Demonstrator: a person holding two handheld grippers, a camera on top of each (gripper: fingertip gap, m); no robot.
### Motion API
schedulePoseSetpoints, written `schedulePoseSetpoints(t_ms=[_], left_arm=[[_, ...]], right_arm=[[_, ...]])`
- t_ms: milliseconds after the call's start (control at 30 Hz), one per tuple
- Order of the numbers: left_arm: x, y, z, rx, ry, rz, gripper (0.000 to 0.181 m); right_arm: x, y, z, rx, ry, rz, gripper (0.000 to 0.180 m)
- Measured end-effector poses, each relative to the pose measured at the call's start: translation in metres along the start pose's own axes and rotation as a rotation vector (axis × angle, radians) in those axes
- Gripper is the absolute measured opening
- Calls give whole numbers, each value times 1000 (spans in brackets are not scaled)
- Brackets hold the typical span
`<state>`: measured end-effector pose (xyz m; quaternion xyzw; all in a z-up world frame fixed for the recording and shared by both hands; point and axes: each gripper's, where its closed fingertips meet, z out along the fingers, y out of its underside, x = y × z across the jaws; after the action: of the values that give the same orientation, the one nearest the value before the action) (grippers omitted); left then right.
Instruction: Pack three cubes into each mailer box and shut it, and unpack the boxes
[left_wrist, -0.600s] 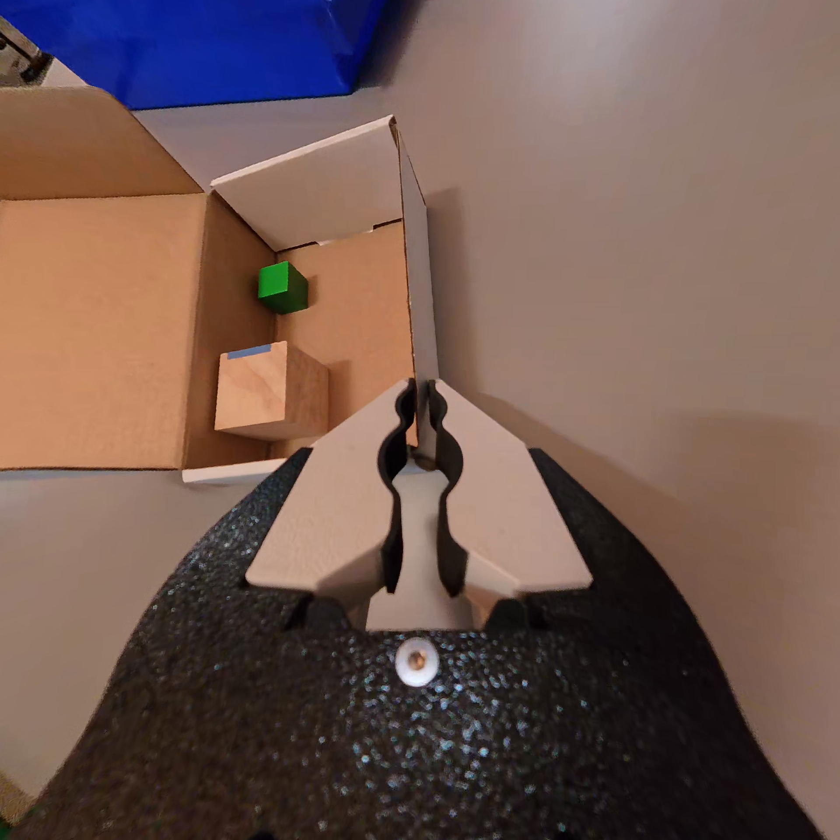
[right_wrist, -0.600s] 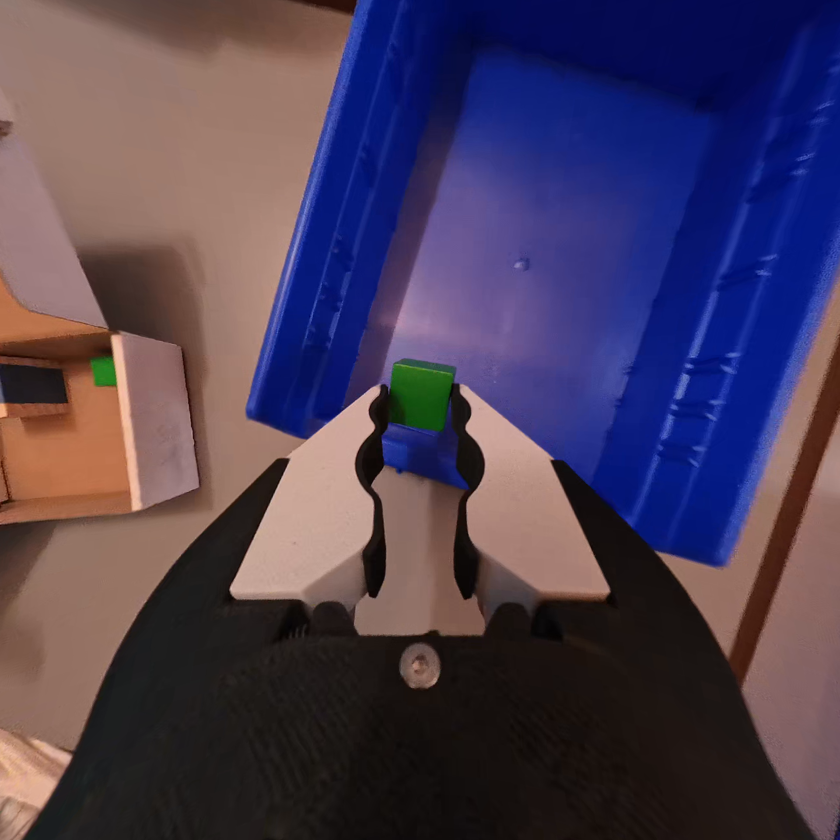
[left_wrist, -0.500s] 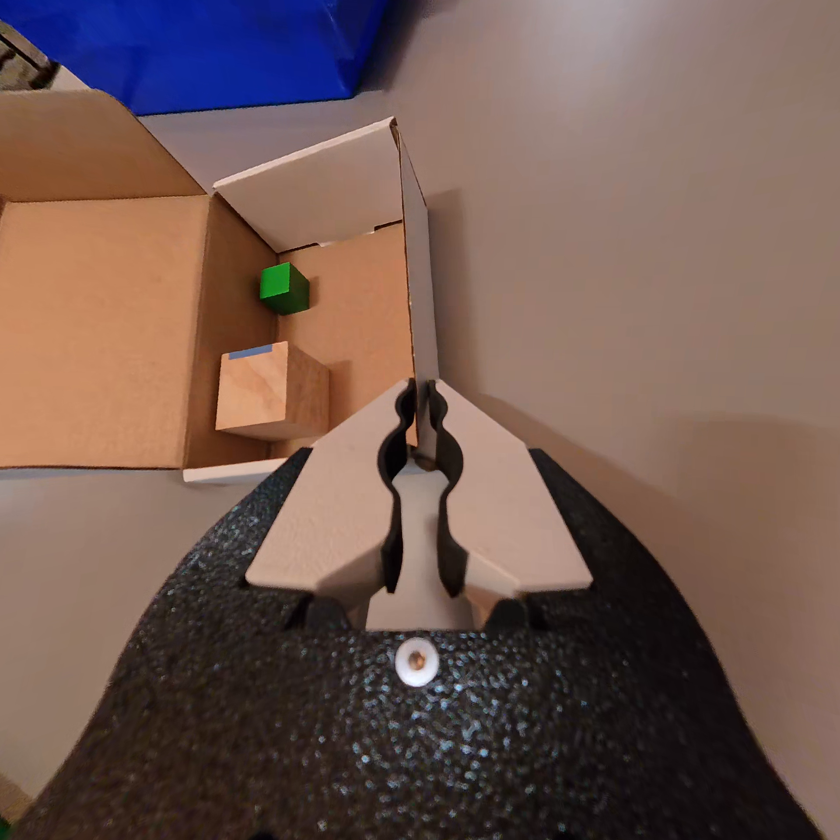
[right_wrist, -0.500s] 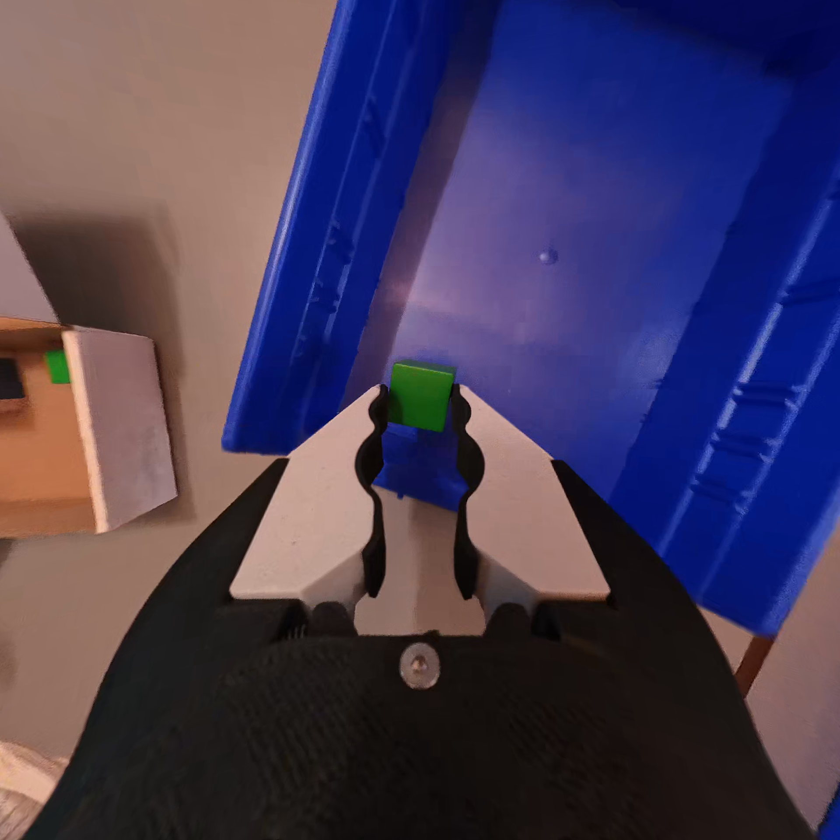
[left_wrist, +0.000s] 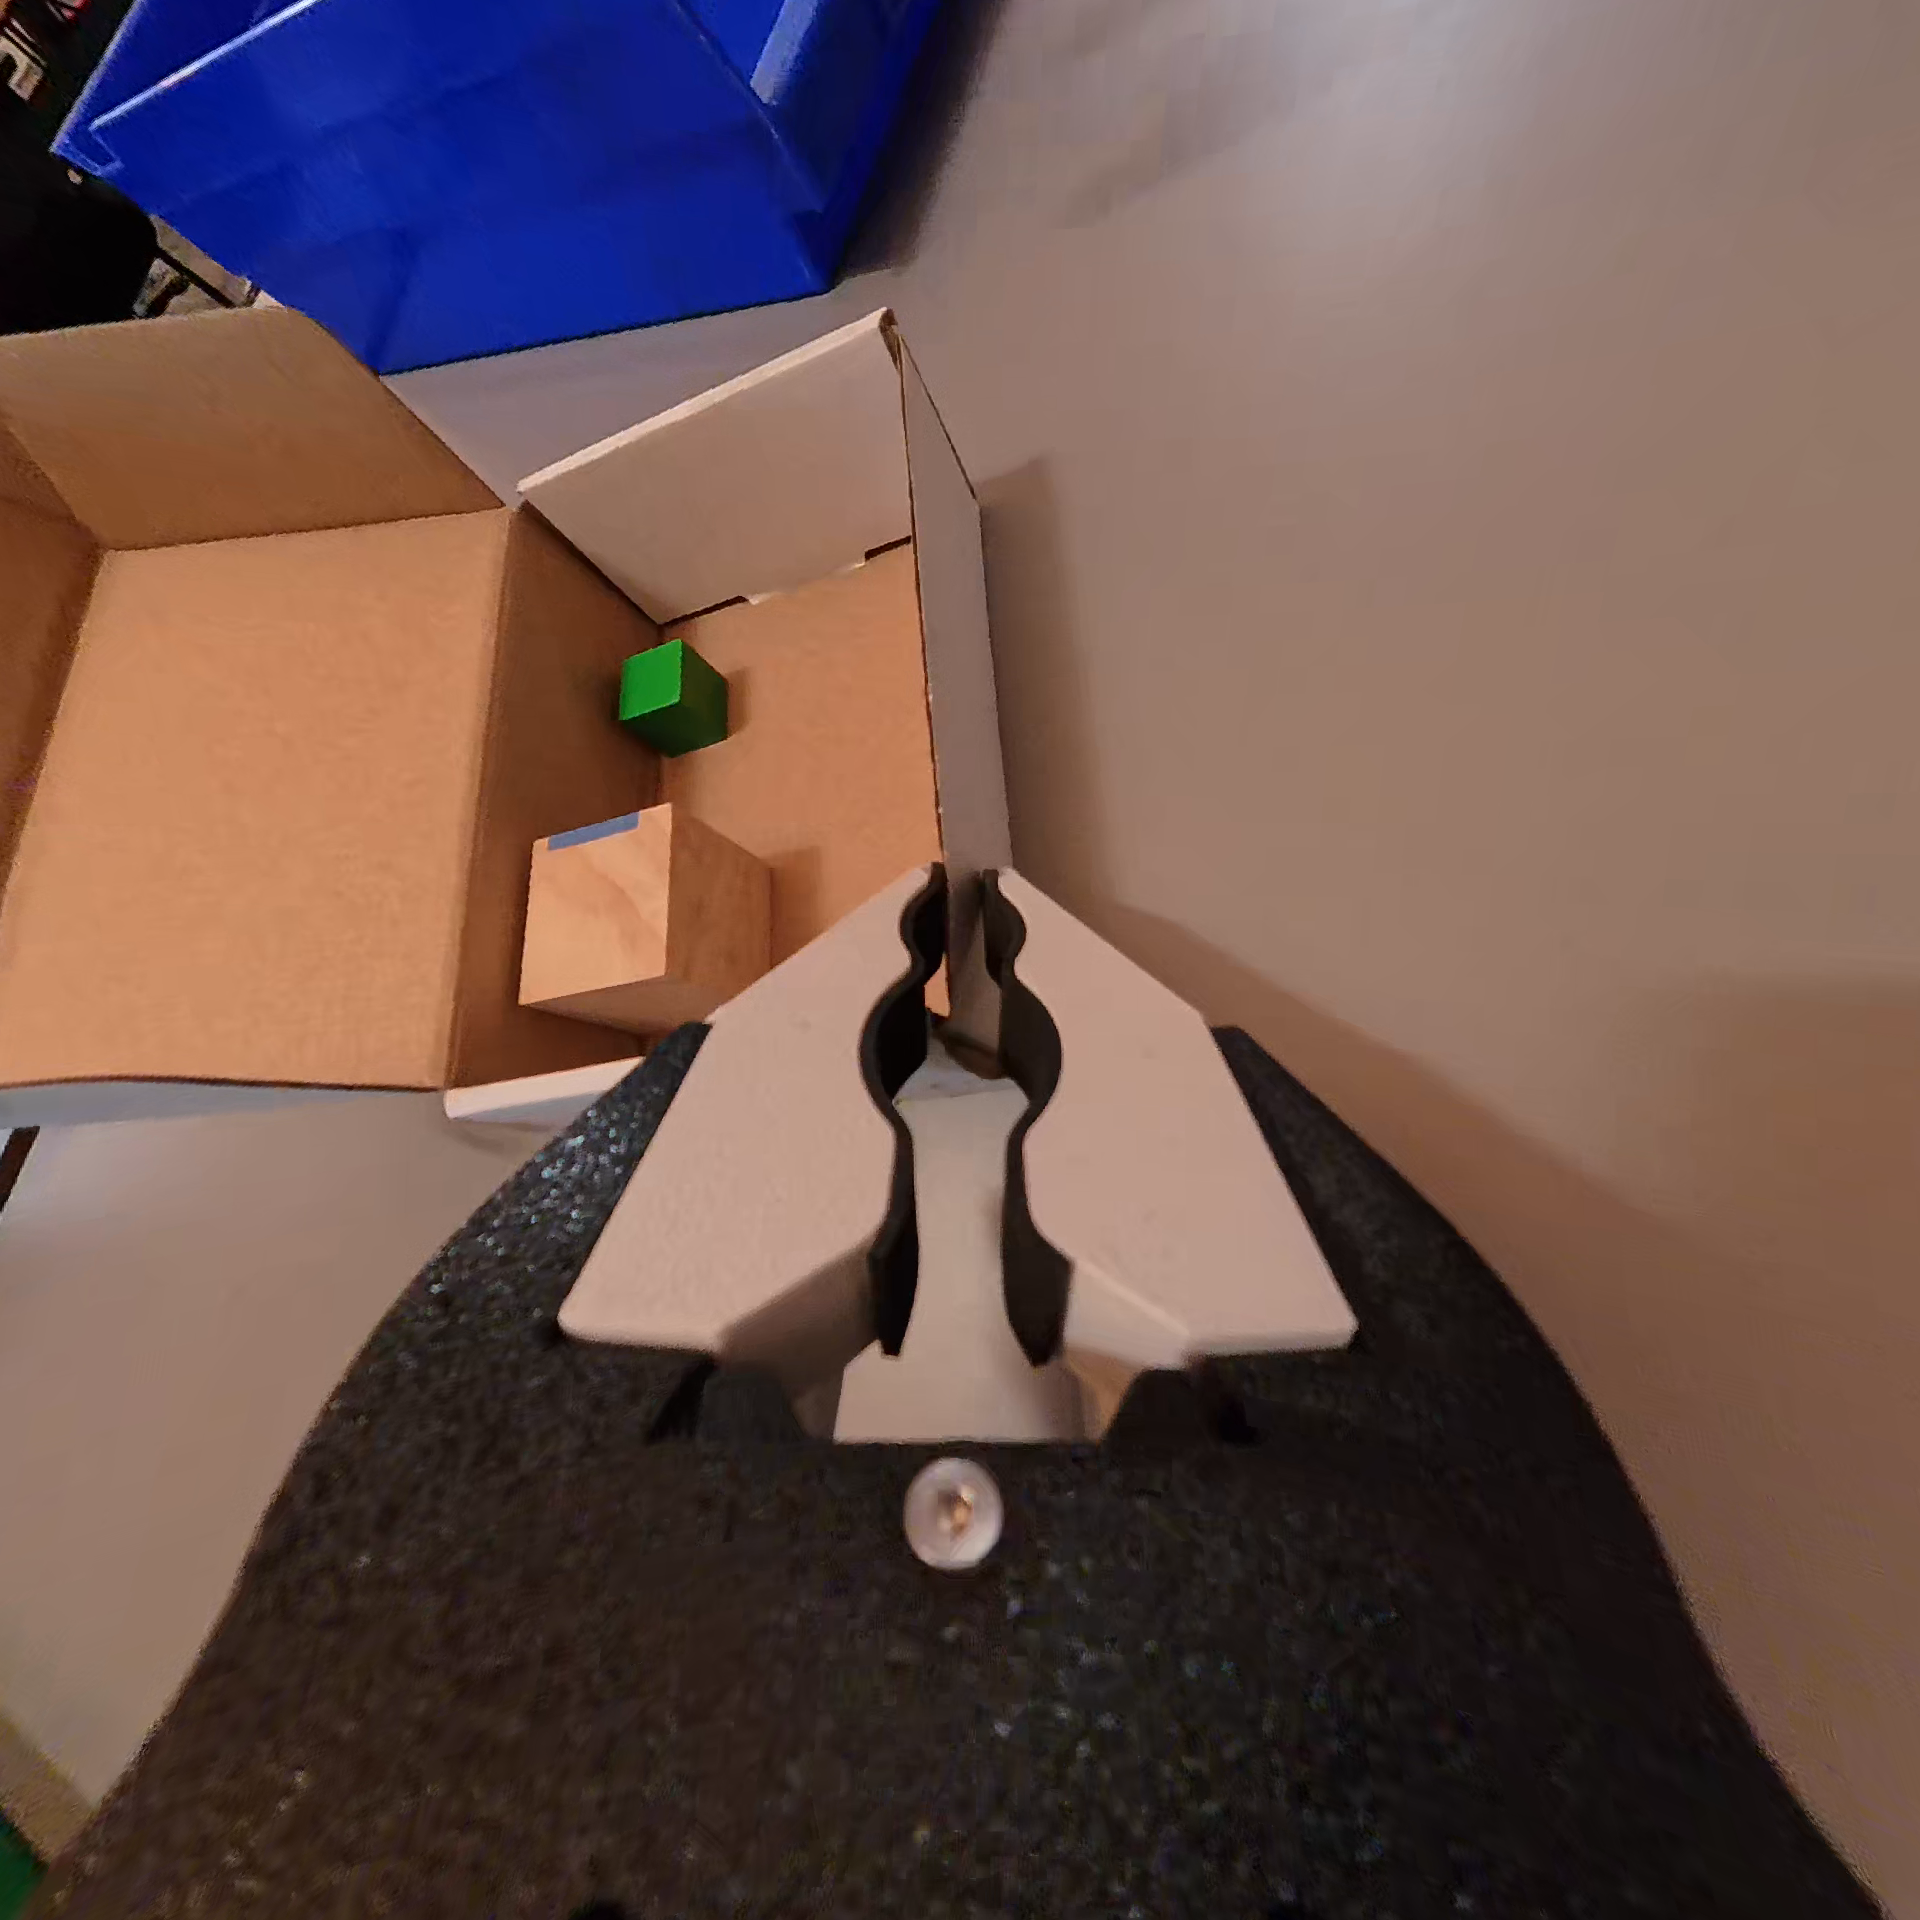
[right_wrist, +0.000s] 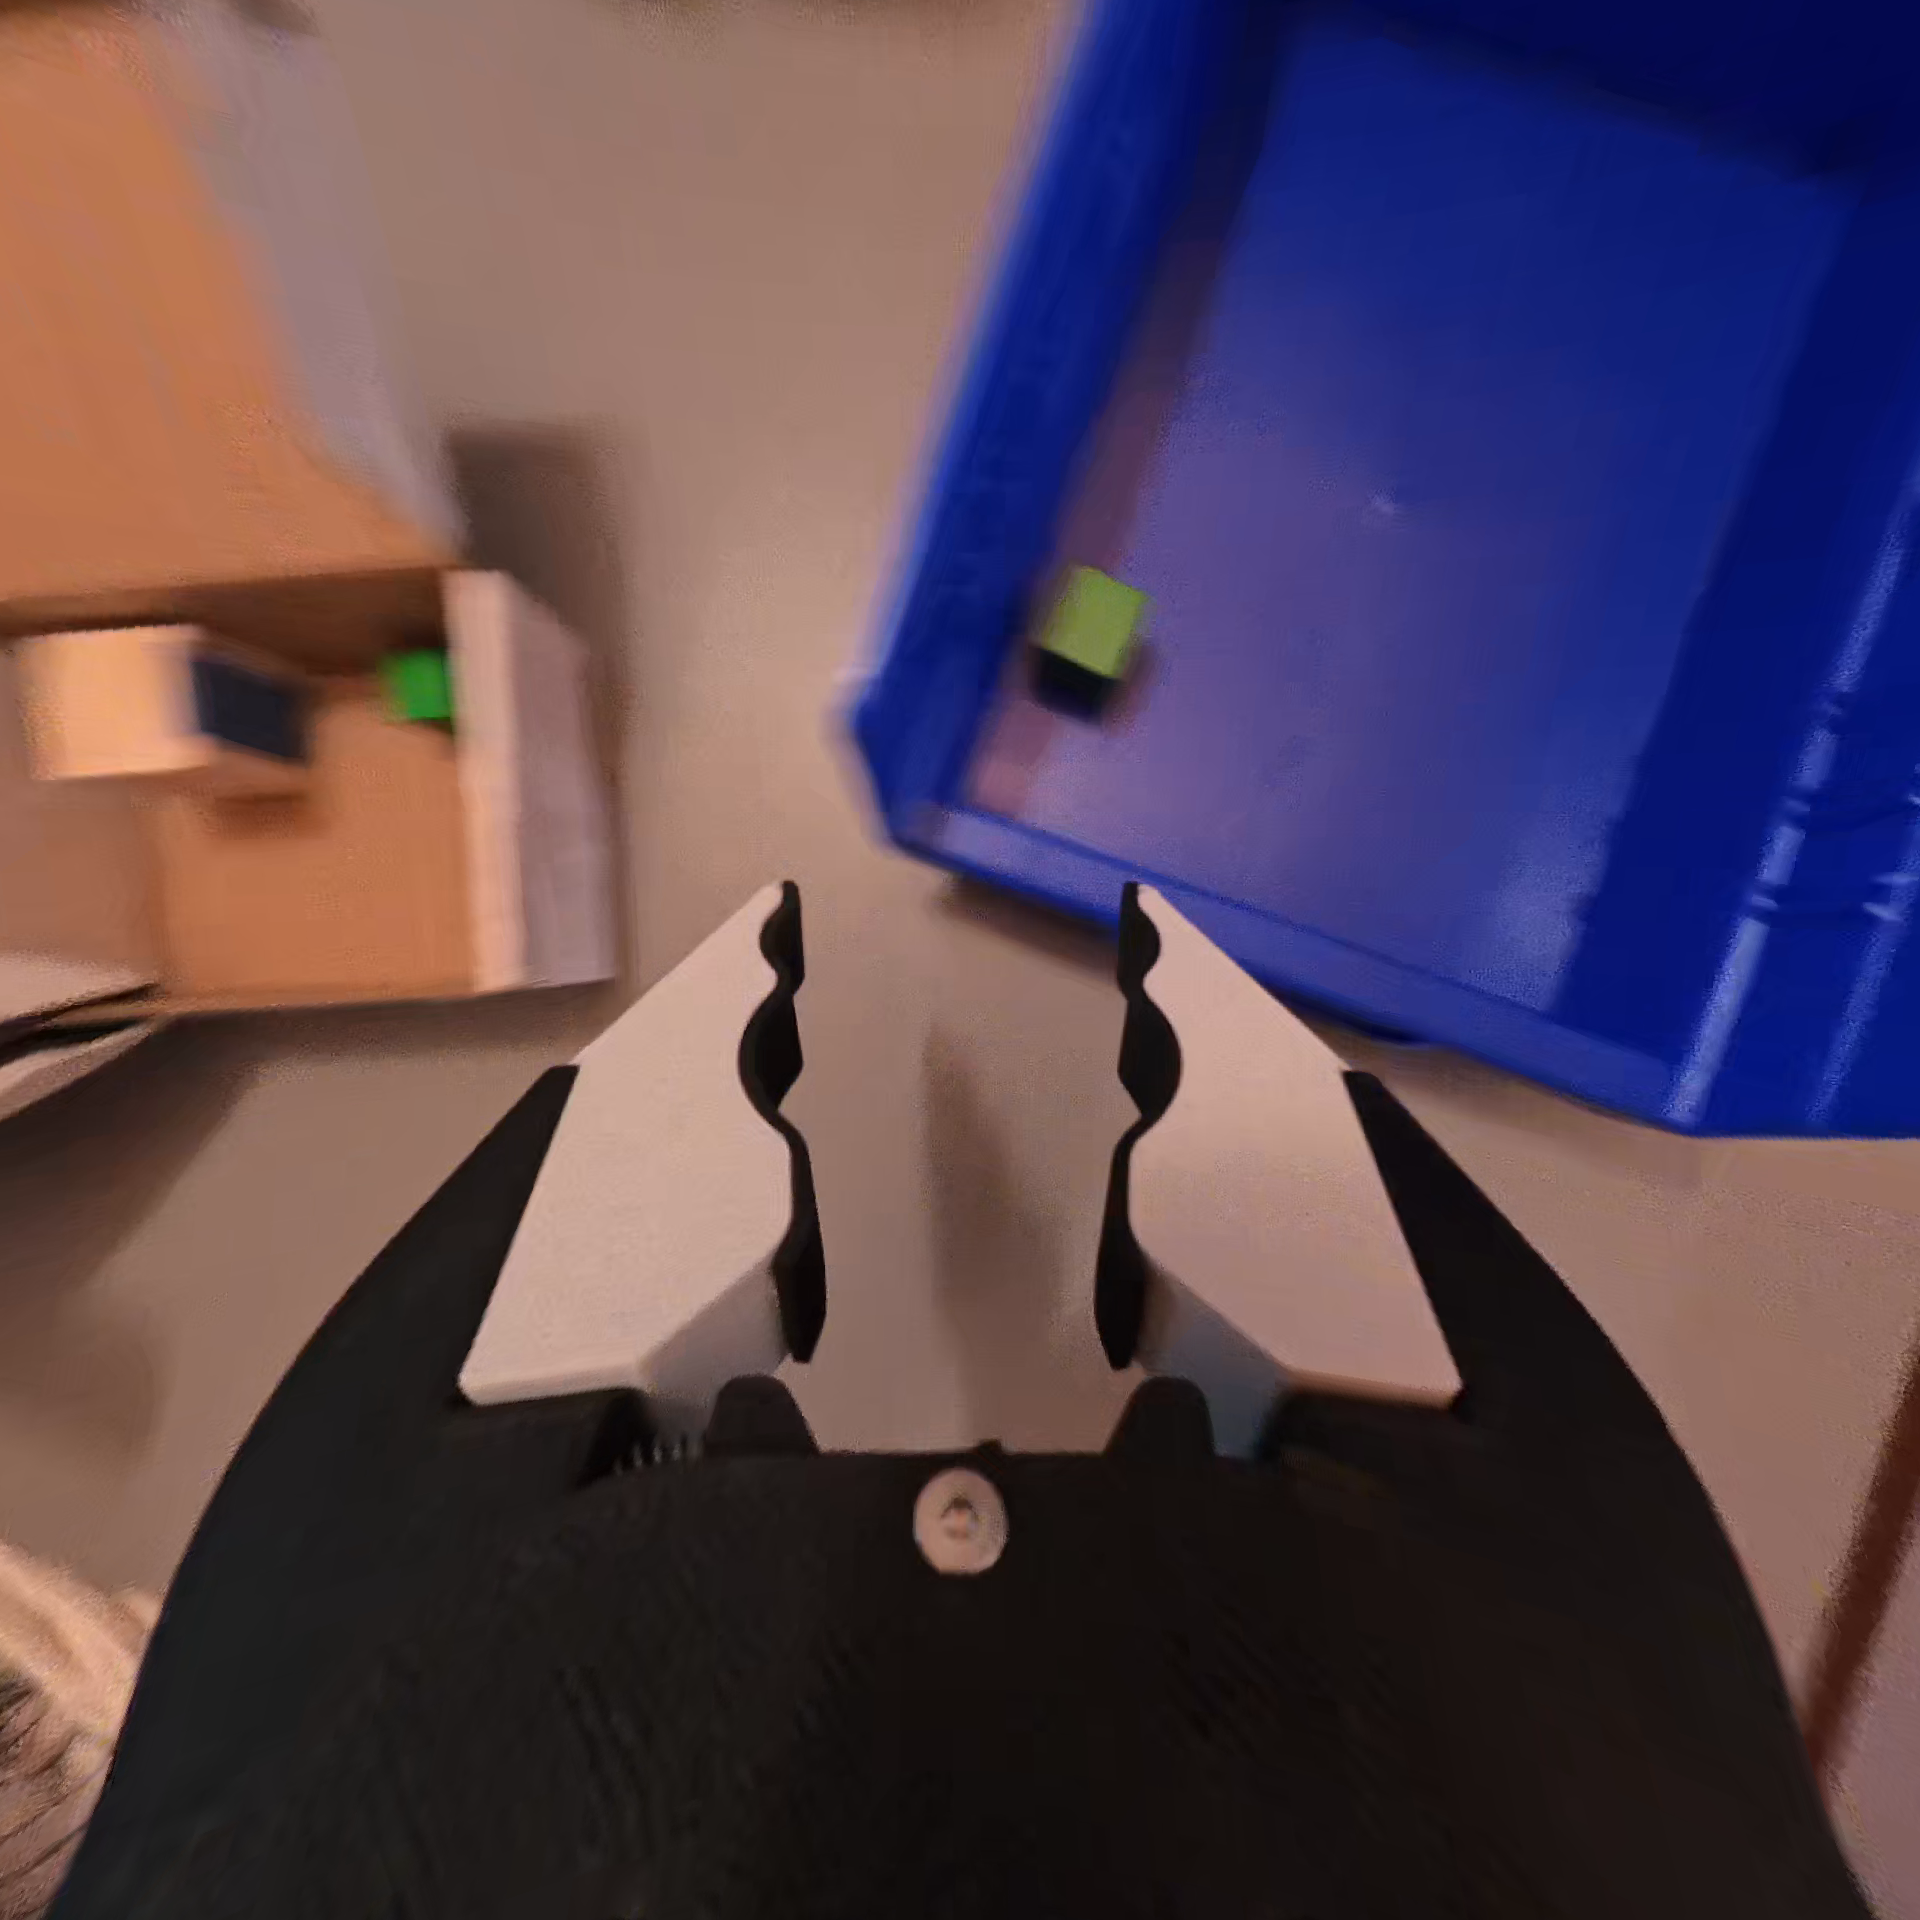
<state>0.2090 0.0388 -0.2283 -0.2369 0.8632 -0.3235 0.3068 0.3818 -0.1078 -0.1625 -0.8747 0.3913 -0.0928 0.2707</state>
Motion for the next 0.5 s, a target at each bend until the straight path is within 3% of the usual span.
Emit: schedulePoseSetpoints(t_ms=[100,167,267,300,367,433,500], left_arm=[[0,0,0,6,0,7,4],[0,0,0,6,5,5,4],[-2,0,1,-1,6,-3,4],[-2,-1,2,-3,3,-1,4],[-3,-1,2,0,-7,7,4],[-3,-1,3,4,-17,12,4],[-4,-2,4,16,-32,25,5]], right_arm=[[-110,-14,-34,247,-237,-262,45],[-165,-30,-28,364,-261,-481,42],[-195,-24,22,150,-273,-359,49],[-204,-19,35,85,-295,-316,63],[-223,-14,53,22,-331,-338,63],[-228,-7,69,-56,-293,-339,78],[-238,-7,79,-76,-303,-378,80]])
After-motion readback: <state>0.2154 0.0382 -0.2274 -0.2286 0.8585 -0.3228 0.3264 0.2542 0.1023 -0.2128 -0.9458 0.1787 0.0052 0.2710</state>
